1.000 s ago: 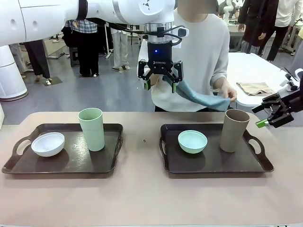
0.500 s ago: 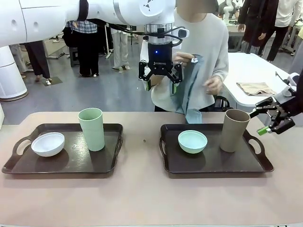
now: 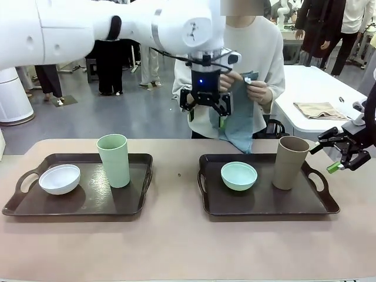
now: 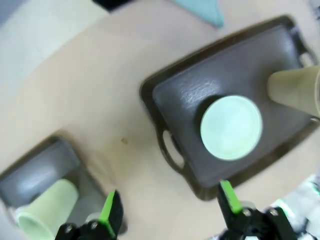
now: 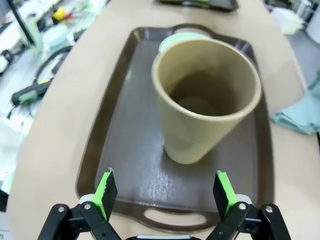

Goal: Set up a tray with a mat and arrange the tableware.
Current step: Pick up the Picnic Bowl and Reusable plastic cup from the Handle tray in front of the human's position and hold them in the air.

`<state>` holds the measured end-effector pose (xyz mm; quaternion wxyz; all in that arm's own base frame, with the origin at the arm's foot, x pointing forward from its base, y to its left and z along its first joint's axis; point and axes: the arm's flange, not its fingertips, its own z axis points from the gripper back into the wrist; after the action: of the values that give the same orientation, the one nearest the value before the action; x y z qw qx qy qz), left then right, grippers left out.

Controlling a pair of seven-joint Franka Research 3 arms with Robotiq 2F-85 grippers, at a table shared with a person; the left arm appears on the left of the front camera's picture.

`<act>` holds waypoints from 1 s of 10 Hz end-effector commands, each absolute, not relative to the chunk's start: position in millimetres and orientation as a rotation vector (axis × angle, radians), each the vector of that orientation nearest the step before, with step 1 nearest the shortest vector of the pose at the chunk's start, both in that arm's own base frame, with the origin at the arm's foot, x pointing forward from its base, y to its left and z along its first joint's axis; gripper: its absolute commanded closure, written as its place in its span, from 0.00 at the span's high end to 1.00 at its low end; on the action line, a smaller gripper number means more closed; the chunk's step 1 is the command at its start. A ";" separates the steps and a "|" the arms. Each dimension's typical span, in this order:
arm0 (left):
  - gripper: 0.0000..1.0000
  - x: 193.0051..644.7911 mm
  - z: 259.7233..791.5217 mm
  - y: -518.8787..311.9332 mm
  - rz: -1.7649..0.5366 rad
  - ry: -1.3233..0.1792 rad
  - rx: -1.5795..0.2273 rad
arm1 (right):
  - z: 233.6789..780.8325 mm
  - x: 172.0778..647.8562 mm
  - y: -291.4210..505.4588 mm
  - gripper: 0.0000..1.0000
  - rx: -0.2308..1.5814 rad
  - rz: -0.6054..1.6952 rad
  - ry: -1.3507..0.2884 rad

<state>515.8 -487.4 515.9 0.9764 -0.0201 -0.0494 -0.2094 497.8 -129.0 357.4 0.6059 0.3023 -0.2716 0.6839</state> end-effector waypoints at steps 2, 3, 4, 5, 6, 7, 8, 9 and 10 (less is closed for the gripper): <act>1.00 513.2 483.7 -505.7 -0.491 -0.131 -0.038 | 345.9 512.4 -117.8 1.00 0.692 1.472 -0.636; 1.00 514.1 473.5 -512.5 -0.469 -0.114 -0.031 | 340.7 515.4 -113.3 1.00 0.694 1.461 -0.629; 1.00 512.6 466.8 -517.5 -0.401 -0.076 -0.029 | 335.4 517.9 -105.0 1.00 0.700 1.457 -0.630; 1.00 509.3 461.5 -521.6 -0.326 -0.052 -0.021 | 331.3 520.3 -100.4 1.00 0.690 1.453 -0.638; 1.00 504.2 458.6 -524.7 -0.270 -0.036 -0.018 | 328.3 521.6 -97.2 1.00 0.689 1.448 -0.652; 1.00 501.3 456.4 -525.0 -0.219 -0.037 -0.011 | 326.1 524.0 -92.6 1.00 0.678 1.436 -0.670; 1.00 499.3 452.8 -526.5 -0.193 -0.036 -0.011 | 324.1 525.1 -88.8 1.00 0.680 1.431 -0.677; 1.00 500.9 451.6 -525.0 -0.169 -0.037 -0.020 | 322.0 526.6 -84.8 1.00 0.695 1.426 -0.675; 1.00 501.3 451.8 -523.1 -0.142 -0.043 -0.028 | 320.2 526.4 -82.6 1.00 0.708 1.418 -0.678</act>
<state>500.0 -521.9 449.5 0.9958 -0.0114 -0.0195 -0.0893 525.3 -88.7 326.0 0.6428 0.3083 -0.2924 0.6374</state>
